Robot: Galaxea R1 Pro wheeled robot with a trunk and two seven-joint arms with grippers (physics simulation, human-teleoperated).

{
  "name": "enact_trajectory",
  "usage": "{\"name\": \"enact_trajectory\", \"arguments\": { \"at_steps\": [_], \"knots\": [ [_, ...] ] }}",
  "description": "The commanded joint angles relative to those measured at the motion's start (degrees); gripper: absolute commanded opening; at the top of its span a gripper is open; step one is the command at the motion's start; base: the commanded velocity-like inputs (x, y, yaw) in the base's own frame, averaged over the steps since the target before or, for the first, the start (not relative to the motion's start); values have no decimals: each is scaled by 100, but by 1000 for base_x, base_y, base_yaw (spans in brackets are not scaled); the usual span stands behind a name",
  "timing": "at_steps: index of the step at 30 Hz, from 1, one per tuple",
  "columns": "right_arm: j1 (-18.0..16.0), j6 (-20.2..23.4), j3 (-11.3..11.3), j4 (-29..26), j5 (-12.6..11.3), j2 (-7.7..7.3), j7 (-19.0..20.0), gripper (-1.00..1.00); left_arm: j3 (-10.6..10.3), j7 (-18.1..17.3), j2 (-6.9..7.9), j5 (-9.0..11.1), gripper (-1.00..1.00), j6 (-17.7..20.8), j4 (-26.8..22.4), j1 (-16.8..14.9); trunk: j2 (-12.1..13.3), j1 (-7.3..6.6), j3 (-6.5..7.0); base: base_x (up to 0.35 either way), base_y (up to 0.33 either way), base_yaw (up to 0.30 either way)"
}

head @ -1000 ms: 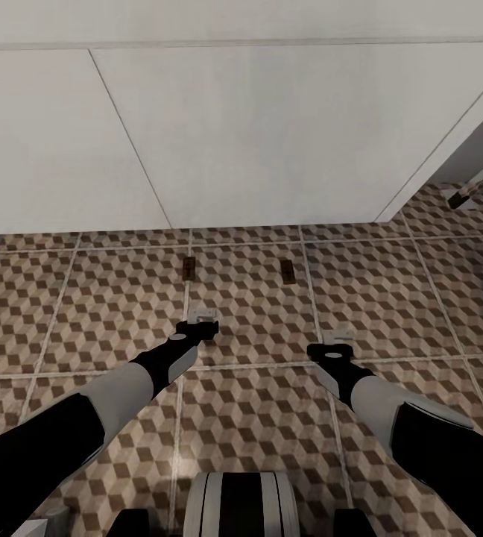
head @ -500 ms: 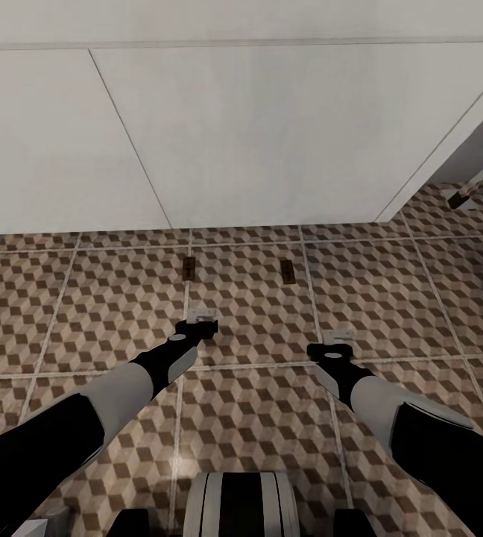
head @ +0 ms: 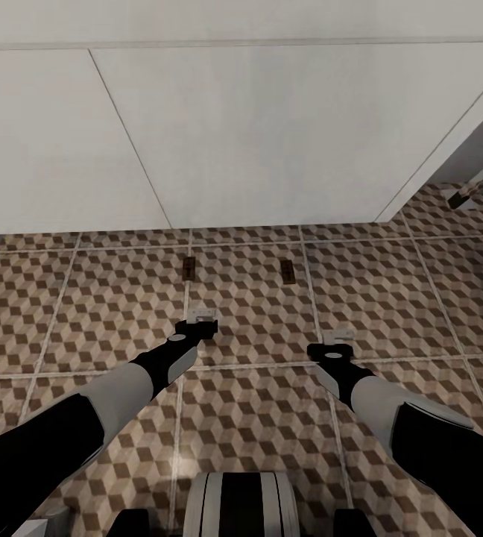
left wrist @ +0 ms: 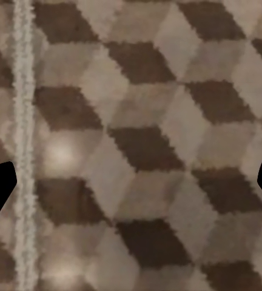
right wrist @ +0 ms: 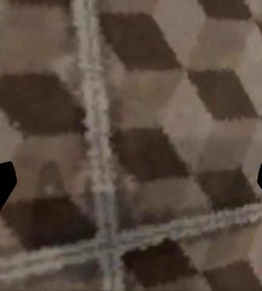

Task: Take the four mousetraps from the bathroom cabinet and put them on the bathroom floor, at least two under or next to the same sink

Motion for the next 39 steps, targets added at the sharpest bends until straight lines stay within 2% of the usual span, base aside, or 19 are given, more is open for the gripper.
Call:
{"name": "enact_trajectory", "arguments": {
  "at_steps": [1,13,25,30,34,36,39],
  "knots": [
    [0,-18,41,-6,-61,2,-21,100,-49,30,1,51,100,-24,-3,-3,-1,-1,-3,0,0,0],
    [1,-67,58,-11,-54,16,-6,100,-48,31,3,53,100,-194,20,-2,-1,-1,-3,0,0,0],
    [72,-560,99,10,-22,3,5,100,-51,37,-18,63,100,-228,53,57,-1,-1,-3,0,0,0],
    [221,-708,102,39,-15,-11,3,100,-56,56,-35,51,100,-229,61,191,-1,-1,-3,0,0,0],
    [436,-822,112,41,-9,1,-5,100,-57,78,-38,41,100,-229,70,308,-1,-1,-3,0,0,0],
    [662,-980,158,33,12,21,-9,100,-67,88,-45,25,100,-226,70,461,-1,-1,-3,0,0,0],
    [721,-1031,195,27,31,30,-12,100,-71,90,-49,22,100,-224,72,548,-1,-1,-3,0,0,0]
  ]
}}
